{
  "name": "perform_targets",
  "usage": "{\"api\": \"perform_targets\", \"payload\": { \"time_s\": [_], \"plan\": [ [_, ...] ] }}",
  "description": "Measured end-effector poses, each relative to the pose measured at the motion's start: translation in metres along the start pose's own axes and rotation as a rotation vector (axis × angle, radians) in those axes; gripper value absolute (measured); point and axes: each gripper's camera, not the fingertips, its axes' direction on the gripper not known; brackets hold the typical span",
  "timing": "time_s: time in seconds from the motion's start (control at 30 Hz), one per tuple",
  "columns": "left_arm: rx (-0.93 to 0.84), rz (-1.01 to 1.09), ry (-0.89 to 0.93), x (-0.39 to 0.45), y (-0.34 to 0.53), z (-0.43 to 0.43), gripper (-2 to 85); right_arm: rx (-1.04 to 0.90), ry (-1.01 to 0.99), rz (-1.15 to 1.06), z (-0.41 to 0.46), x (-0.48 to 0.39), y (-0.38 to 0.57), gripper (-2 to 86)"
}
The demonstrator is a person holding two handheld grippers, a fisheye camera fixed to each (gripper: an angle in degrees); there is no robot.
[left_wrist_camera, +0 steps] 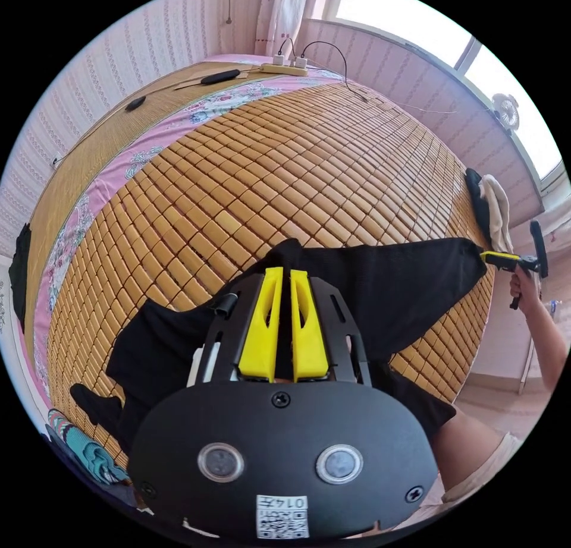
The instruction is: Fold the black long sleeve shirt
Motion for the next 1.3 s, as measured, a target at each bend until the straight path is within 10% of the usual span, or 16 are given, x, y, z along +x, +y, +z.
{"api": "perform_targets", "payload": {
  "time_s": [0.93,1.13,1.3],
  "plan": [
    [0.170,-0.119,0.125,-0.032,0.129,-0.092,4.4,-0.001,0.176,0.050,0.112,-0.070,-0.053,-0.9],
    [0.139,-0.357,0.054,-0.067,0.307,-0.156,4.1,0.058,0.363,-0.192,0.108,-0.202,-0.066,-0.8],
    [-0.002,-0.606,0.000,-0.094,0.441,-0.164,3.6,0.073,-0.035,-0.716,0.160,-0.462,-0.064,-0.3]
  ]
}}
